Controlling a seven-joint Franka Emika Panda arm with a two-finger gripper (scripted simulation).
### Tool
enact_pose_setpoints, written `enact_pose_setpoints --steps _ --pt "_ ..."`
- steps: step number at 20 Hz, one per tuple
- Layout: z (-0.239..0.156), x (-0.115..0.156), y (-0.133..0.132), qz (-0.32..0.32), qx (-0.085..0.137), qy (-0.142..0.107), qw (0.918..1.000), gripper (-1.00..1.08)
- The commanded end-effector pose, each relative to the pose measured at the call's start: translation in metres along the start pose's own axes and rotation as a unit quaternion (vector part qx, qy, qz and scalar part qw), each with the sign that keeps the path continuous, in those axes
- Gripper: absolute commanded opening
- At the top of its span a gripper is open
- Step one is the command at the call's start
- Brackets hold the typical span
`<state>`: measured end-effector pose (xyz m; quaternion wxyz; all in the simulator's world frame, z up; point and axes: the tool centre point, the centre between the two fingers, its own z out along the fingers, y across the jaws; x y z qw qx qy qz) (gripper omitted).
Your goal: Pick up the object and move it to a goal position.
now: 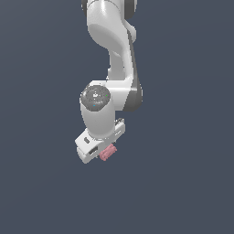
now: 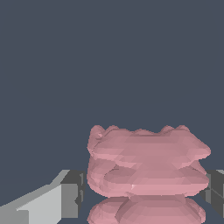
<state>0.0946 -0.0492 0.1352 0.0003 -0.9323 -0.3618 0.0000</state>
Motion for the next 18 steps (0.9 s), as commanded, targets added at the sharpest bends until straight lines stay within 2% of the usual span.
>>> enact_pose_setpoints --steps 1,9,18 --pt "-0.024 -0.004 0.010 0.000 0.000 0.000 1.0000 -1.00" --pt "-0.076 -0.010 0.033 0.000 0.000 0.000 1.0000 -1.00" --pt "-0.090 -0.011 0.040 0.000 0.000 0.000 1.0000 -1.00"
